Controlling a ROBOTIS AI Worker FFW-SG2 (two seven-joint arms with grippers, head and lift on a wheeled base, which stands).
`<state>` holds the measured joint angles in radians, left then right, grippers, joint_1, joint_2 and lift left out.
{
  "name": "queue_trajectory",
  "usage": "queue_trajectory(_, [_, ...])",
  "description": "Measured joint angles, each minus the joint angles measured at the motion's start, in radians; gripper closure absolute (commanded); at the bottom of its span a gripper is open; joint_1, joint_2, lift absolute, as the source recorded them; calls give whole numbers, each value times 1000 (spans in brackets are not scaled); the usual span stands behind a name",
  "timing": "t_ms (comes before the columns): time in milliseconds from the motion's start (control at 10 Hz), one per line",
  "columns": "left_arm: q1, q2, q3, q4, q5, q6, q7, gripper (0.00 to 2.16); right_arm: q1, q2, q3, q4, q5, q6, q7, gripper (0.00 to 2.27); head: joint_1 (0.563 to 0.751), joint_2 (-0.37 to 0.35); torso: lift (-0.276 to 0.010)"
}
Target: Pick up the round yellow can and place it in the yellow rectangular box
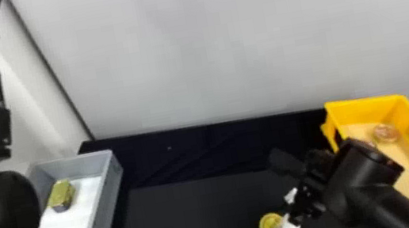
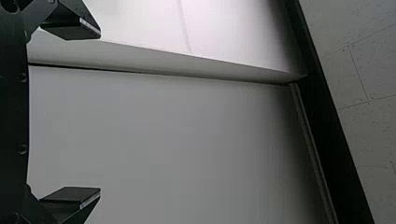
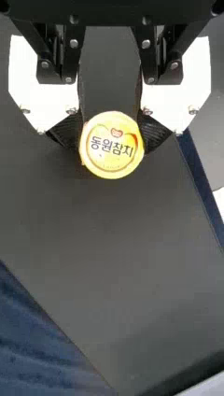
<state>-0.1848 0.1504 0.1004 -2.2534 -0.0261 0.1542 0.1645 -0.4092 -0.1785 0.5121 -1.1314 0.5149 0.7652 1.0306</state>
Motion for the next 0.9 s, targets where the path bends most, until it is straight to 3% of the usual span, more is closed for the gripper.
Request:
queue_trajectory(600, [18,10,20,-20,2,21,0,98,2,-55,-131,-417,182,176,66,754,663,54,-2])
queue_trajectory(900, [16,24,24,-33,1,42,0,98,-39,-98,-195,-510,243,199,61,754,663,54,-2])
